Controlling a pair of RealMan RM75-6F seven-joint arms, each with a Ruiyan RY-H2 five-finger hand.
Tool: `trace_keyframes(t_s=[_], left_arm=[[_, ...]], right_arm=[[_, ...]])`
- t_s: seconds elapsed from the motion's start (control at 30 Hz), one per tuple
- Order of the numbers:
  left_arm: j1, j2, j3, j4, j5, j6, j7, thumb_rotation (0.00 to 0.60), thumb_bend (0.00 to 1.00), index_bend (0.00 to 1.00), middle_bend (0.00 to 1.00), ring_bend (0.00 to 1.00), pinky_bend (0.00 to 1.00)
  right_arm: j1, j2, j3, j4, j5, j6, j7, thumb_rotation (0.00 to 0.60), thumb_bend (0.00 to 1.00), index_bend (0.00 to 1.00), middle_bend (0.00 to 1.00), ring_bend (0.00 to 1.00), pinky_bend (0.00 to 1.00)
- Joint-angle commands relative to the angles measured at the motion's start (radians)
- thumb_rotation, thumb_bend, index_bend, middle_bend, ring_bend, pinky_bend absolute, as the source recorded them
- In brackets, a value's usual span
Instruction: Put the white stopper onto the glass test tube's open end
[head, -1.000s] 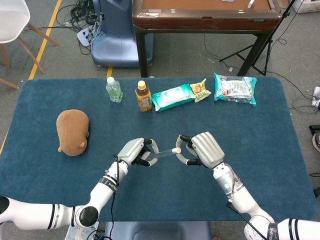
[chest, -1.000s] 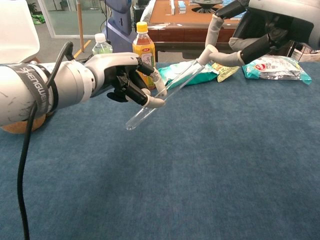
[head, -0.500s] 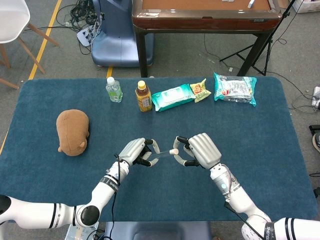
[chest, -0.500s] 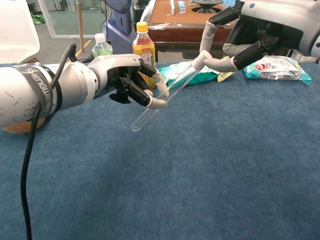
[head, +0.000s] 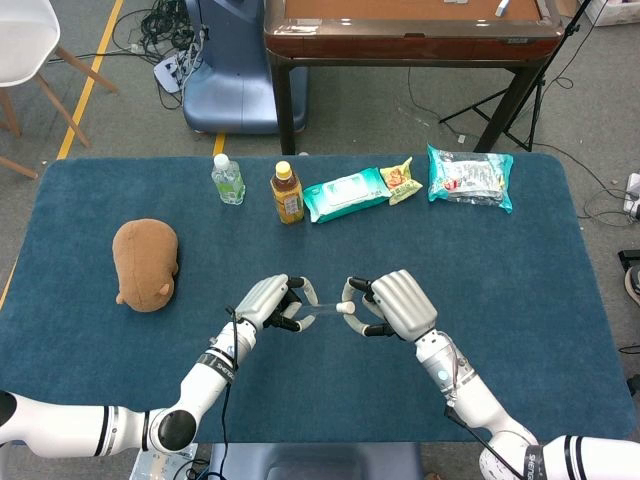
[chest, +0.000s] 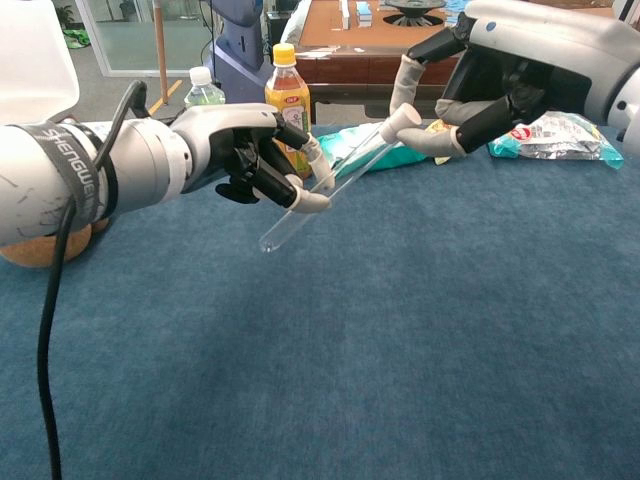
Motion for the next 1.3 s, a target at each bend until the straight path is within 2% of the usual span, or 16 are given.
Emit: trace_keyframes(t_s=[0.03,0.33,0.43,0.57,0.67,0.77,0.97,1.17,1.3], left_arm=[[0.0,0.002,0.001,-0.001,-0.001,-0.001,-0.002,0.6,0.29,0.63,0.94,1.0,1.0],[0.002,0.007,0.005,0.001,-0.001,-0.001,-0.01,0.6,0.29,0.63,0.94,1.0,1.0],[0.002,0.007,0.007,0.005,0.003,-0.002,-0.011,0.6,0.29,0.63,0.94,1.0,1.0],[0.001,0.008,0.007,0.01,0.007,-0.005,-0.014,0.6,0.29,0.63,0.94,1.0,1.0],[0.001,0.008,0.009,0.014,0.01,-0.004,-0.013,0.6,0.29,0.63,0.94,1.0,1.0],[0.002,0.011,0.009,0.015,0.009,-0.003,-0.015,0.6,0.29,0.63,0.94,1.0,1.0],[0.001,0.015,0.023,0.03,0.02,0.007,0.006,0.6,0.29,0.63,0.94,1.0,1.0],[-0.003,0.0,0.073,0.09,0.045,0.057,0.094,0.6,0.29,0.63,0.94,1.0,1.0],[-0.012,-0.053,0.106,0.157,0.057,0.102,0.171,0.6,0.29,0.63,0.94,1.0,1.0]], right_arm=[[0.0,0.0,-0.001,0.0,0.0,0.001,-0.003,0.6,0.35,0.6,1.0,1.0,1.0],[-0.002,0.005,-0.003,0.0,-0.007,0.011,-0.018,0.6,0.35,0.6,1.0,1.0,1.0],[-0.002,0.005,-0.002,0.002,-0.011,0.014,-0.022,0.599,0.34,0.48,1.0,1.0,1.0],[-0.002,0.004,0.002,0.004,-0.018,0.023,-0.024,0.539,0.2,0.3,1.0,1.0,1.0],[-0.003,0.003,0.004,0.002,-0.022,0.028,-0.026,0.507,0.11,0.24,1.0,1.0,1.0],[-0.004,0.004,0.003,0.001,-0.024,0.03,-0.026,0.494,0.08,0.19,1.0,1.0,1.0],[-0.02,0.023,0.003,-0.01,-0.041,0.054,-0.01,0.492,0.08,0.17,1.0,1.0,1.0],[-0.062,0.106,0.002,-0.043,-0.084,0.112,-0.009,0.493,0.08,0.17,1.0,1.0,1.0],[-0.087,0.161,-0.002,-0.057,-0.094,0.131,-0.001,0.492,0.08,0.17,1.0,1.0,1.0]])
